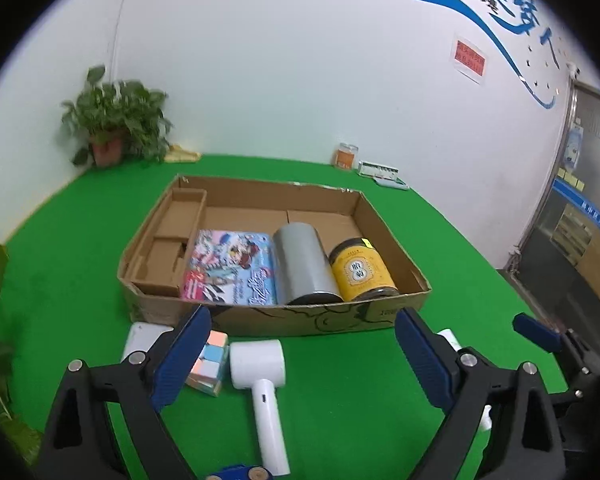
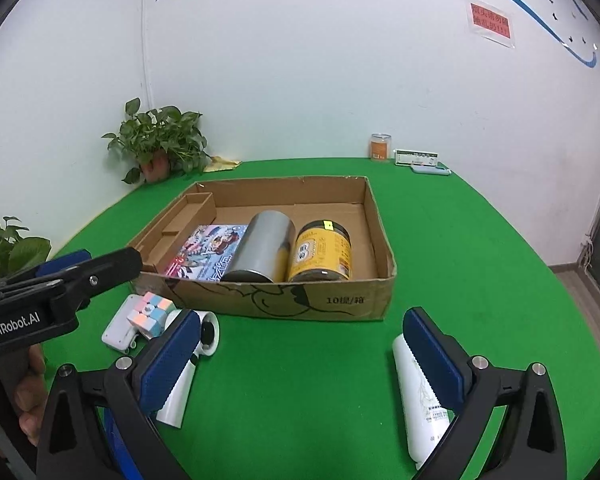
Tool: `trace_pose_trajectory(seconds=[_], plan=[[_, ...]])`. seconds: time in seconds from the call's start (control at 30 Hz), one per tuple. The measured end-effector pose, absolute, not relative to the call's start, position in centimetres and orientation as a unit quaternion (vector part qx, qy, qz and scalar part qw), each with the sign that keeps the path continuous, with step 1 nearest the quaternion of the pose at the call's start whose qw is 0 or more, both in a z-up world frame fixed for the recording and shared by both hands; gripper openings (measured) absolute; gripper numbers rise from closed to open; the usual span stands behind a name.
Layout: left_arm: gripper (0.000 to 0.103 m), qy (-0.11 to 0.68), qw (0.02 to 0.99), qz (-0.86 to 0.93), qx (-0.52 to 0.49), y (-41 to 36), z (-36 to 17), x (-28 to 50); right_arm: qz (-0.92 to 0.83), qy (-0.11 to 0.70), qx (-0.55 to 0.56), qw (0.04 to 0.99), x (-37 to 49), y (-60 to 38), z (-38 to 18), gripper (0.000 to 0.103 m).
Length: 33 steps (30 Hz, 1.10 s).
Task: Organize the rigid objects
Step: 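Open the left gripper and withdraw it from the box, then move the right gripper to the white spray bottle and grasp it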
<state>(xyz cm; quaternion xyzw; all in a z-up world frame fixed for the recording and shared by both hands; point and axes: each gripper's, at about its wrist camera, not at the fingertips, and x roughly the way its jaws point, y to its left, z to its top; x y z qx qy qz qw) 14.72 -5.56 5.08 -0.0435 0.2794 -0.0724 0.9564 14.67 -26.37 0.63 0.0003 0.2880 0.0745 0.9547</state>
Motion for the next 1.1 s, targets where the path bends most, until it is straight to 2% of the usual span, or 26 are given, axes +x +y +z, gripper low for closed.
trace_pose_trajectory(seconds=[0.13, 0.3, 0.43, 0.57, 0.7, 0.77, 0.83, 0.9, 0.93, 1.1], plan=[[0.094, 0.269, 0.961, -0.066, -0.005, -6.6, 4.7, 14.1, 0.079, 0.297, 0.002, 0.952, 14.7, -26.9, -0.1, 0.102], [0.094, 0.295, 0.953, -0.067, -0.013, -6.9, 3.8, 14.6, 0.089, 0.304, 0.013, 0.948, 15.0, -28.0, -1.2, 0.102], [0.094, 0.348, 0.93, -0.106, -0.043, -7.5, 2.4, 15.9, 0.076, 0.334, 0.045, 0.939, 15.5, -31.3, -3.3, 0.102], [0.094, 0.423, 0.886, -0.173, -0.074, -8.9, -0.1, 17.3, 0.017, 0.401, 0.092, 0.911, 15.9, -37.8, -7.8, 0.1], [0.094, 0.447, 0.873, -0.183, -0.071, -10.3, -1.9, 17.7, 0.021, 0.469, 0.124, 0.874, 16.3, -41.4, -11.8, 0.088], [0.094, 0.457, 0.864, -0.197, -0.076, -11.0, -2.3, 18.0, 0.035, 0.48, 0.136, 0.866, 16.5, -41.7, -13.0, 0.085], [0.094, 0.466, 0.856, -0.207, -0.081, -11.7, -2.6, 18.2, 0.043, 0.487, 0.131, 0.862, 16.8, -41.4, -13.9, 0.077], [0.094, 0.472, 0.853, -0.208, -0.08, -12.0, -2.7, 18.3, 0.048, 0.495, 0.123, 0.859, 17.2, -40.8, -14.6, 0.053], [0.094, 0.474, 0.852, -0.209, -0.078, -12.0, -2.7, 18.3, 0.042, 0.494, 0.112, 0.861, 17.2, -40.6, -14.6, 0.046], [0.094, 0.479, 0.848, -0.211, -0.082, -11.6, -2.6, 18.4, 0.013, 0.486, 0.038, 0.873, 17.2, -38.9, -14.2, 0.044]])
